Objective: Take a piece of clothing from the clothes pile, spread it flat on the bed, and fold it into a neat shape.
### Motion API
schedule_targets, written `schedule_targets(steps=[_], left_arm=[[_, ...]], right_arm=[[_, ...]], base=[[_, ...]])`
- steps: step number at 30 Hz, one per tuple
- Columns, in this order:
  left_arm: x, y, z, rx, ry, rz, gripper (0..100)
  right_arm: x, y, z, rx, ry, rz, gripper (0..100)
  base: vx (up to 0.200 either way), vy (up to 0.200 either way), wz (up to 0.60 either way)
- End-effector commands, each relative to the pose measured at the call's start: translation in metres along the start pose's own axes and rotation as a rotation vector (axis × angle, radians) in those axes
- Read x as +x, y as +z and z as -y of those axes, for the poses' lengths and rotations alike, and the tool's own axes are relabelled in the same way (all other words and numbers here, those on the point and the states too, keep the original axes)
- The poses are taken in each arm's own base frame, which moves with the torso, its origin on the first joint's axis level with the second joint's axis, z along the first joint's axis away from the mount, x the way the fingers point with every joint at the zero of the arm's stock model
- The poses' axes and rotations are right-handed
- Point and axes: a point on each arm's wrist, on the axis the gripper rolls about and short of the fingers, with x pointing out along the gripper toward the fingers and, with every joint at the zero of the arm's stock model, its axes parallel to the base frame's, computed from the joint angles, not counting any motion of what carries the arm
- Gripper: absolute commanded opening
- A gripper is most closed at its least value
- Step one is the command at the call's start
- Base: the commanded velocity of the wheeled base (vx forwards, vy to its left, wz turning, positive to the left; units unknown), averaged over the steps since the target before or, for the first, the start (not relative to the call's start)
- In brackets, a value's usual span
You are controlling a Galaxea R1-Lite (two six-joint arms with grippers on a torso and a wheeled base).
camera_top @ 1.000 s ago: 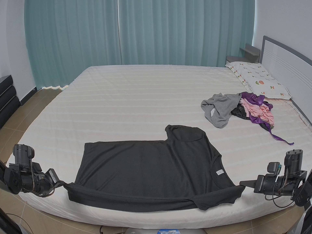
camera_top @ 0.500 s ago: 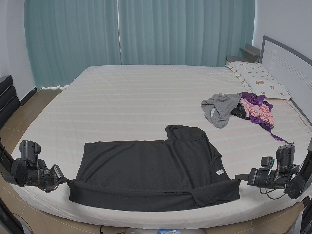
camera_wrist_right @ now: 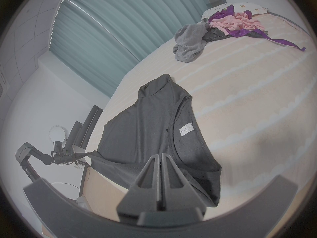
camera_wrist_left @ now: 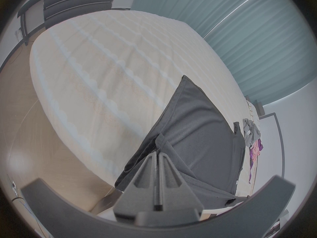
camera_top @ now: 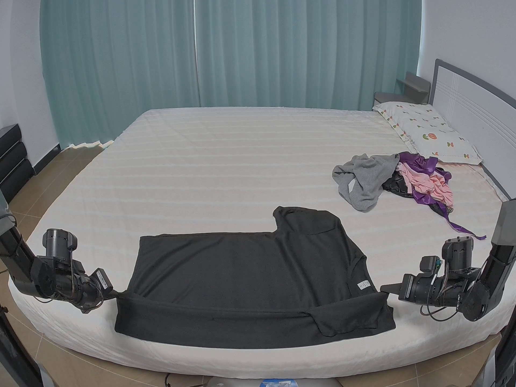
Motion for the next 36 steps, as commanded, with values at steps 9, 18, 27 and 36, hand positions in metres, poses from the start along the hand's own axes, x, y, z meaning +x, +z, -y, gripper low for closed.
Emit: schedule_targets(steps=[9, 18, 27, 36], left_arm=[[0.025, 0.003, -0.004, -0.013, 0.028, -0.049, 0], [0.031, 0.003, -0.004, -0.013, 0.031, -0.059, 0], [0.032, 0.002, -0.002, -0.021, 0.032, -0.061, 0], [0.032, 0.002, -0.001, -0.023, 0.032, -0.062, 100]], right_arm=[[0.020, -0.001, 0.012, 0.018, -0.016, -0.031, 0], [0.029, -0.003, 0.017, 0.024, -0.021, -0.045, 0], [0.036, -0.005, 0.023, 0.034, -0.030, -0.059, 0], [0.036, -0.005, 0.023, 0.038, -0.024, -0.052, 100]], base=[[0.000, 0.000, 0.00], [0.000, 0.000, 0.00], [0.000, 0.000, 0.00], [0.000, 0.000, 0.00]])
